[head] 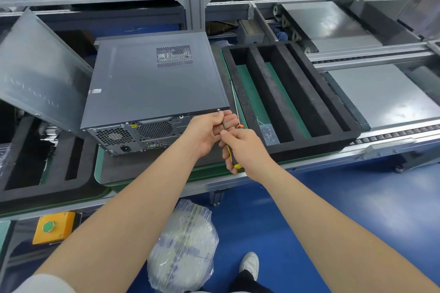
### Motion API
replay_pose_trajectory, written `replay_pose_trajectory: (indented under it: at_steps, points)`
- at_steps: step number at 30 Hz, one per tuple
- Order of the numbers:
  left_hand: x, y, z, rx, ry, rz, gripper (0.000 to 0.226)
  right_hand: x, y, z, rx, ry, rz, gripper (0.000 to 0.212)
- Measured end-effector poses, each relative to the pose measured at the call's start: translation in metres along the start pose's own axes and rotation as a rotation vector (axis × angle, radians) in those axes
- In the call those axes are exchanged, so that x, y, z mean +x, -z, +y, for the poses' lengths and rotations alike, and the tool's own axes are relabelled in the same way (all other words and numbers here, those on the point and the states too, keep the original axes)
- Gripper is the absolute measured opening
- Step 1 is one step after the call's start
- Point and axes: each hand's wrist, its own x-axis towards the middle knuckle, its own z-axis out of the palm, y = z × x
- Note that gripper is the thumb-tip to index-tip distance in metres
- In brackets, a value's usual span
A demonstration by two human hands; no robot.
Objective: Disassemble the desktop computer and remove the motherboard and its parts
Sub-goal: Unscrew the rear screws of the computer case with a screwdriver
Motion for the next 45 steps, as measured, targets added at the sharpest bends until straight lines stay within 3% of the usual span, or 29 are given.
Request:
replay_pose_trajectory:
  at_steps: [4, 7, 10, 12, 14, 16, 20, 22, 25, 28, 31, 41, 43, 45]
  points:
    - [-0.003, 0.001, 0.002, -0.002, 0.008, 0.0, 0.025, 0.001, -0.006, 0.001, -0.394, 0.177, 0.16, 0.033]
    - [-0.003, 0.003, 0.005, 0.08, 0.018, 0.015, 0.023, 0.006, -0.01, 0.003, -0.69, 0.273, 0.28, 0.018]
    - [-0.002, 0.004, 0.005, 0.122, 0.022, 0.039, 0.019, 0.007, -0.012, 0.008, -0.873, 0.301, 0.33, 0.037]
    - [-0.001, 0.004, 0.004, 0.125, 0.006, 0.046, 0.021, 0.008, -0.011, 0.009, -0.862, 0.318, 0.334, 0.037]
    - [0.001, 0.004, 0.002, 0.129, -0.019, 0.059, 0.02, 0.01, -0.007, 0.011, -0.737, 0.357, 0.316, 0.012]
    - [0.002, 0.003, 0.002, 0.131, -0.036, 0.055, 0.01, 0.014, -0.004, 0.011, -0.582, 0.327, 0.28, 0.032]
    - [0.003, 0.001, 0.004, 0.172, -0.035, 0.029, 0.01, 0.014, 0.006, 0.003, 0.3, -0.148, -0.062, 0.047]
    - [0.002, 0.0, 0.005, 0.124, -0.015, 0.033, 0.01, 0.01, 0.014, 0.004, 0.601, -0.32, -0.293, 0.045]
    - [0.0, -0.002, 0.005, 0.063, 0.005, 0.019, 0.012, 0.005, 0.016, 0.01, 0.845, -0.382, -0.439, 0.041]
    - [0.0, -0.001, 0.005, 0.065, -0.007, 0.006, 0.013, 0.005, 0.011, 0.008, 0.883, -0.352, -0.414, 0.033]
    - [-0.004, -0.001, 0.007, 0.087, 0.007, 0.004, 0.016, 0.008, 0.006, 0.003, 0.685, -0.254, -0.303, 0.029]
    - [-0.005, -0.001, 0.005, 0.012, 0.002, 0.042, 0.017, 0.01, -0.004, 0.009, -0.703, 0.275, 0.309, 0.022]
    - [-0.004, -0.001, 0.005, 0.007, 0.004, 0.066, 0.018, 0.009, -0.006, 0.01, -0.847, 0.292, 0.365, 0.013]
    - [-0.004, -0.001, 0.004, 0.008, 0.0, 0.08, 0.018, 0.009, -0.007, 0.012, -0.903, 0.31, 0.399, 0.021]
